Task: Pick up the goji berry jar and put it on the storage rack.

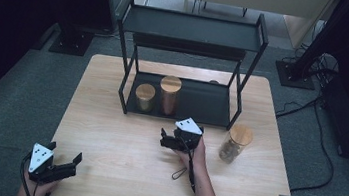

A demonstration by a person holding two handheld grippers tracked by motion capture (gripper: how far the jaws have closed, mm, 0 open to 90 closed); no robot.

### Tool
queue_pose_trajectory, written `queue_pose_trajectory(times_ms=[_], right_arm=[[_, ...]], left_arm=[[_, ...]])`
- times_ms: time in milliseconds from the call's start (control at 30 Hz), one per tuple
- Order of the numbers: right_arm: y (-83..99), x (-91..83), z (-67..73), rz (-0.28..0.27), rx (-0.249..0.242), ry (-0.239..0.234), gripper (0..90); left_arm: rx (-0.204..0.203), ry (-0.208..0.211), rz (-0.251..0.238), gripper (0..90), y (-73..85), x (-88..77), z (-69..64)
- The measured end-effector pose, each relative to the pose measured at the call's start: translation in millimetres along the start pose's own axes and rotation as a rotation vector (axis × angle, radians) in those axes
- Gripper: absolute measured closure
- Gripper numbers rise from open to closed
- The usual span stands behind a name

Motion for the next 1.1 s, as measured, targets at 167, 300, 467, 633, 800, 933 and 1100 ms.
queue_pose_trajectory(times_ms=[167,300,467,633,800,933,1100], right_arm=[[2.6,-5.8,3.5,-0.008,-0.012,0.002,0.0],[4.7,-10.9,5.5,-0.014,-0.011,0.003,0.0],[7.7,-17.2,7.9,-0.021,-0.012,0.004,0.0],[10.7,-23.6,11.4,-0.028,-0.023,0.001,0.0],[13.5,-30.3,13.8,-0.036,-0.028,0.002,0.0],[15.2,-35.0,14.5,-0.043,-0.025,0.005,0.0],[18.0,-41.5,16.3,-0.053,-0.030,0.005,0.0]], left_arm=[[0.000,0.000,0.001,0.6,0.0,0.1,0.0],[0.002,-0.002,0.000,0.6,0.0,0.1,-0.2],[0.002,-0.002,0.000,0.5,0.0,0.1,-0.2],[0.003,-0.002,0.000,0.6,0.1,0.1,-0.3],[0.003,-0.003,0.000,0.6,0.0,0.1,-0.3],[0.003,-0.003,0.000,0.6,0.1,0.2,-0.4],[0.003,-0.004,0.000,0.5,0.1,0.2,-0.3]])
Point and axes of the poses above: each handheld gripper's, and its own axes: x roughly forward along the jaws, y roughly out of its underside, z roughly to its left, the point moved 10 cm from there along x, roughly forward along the jaws, and after that the axes turned 8 degrees about -x, right-handed, at the moved point
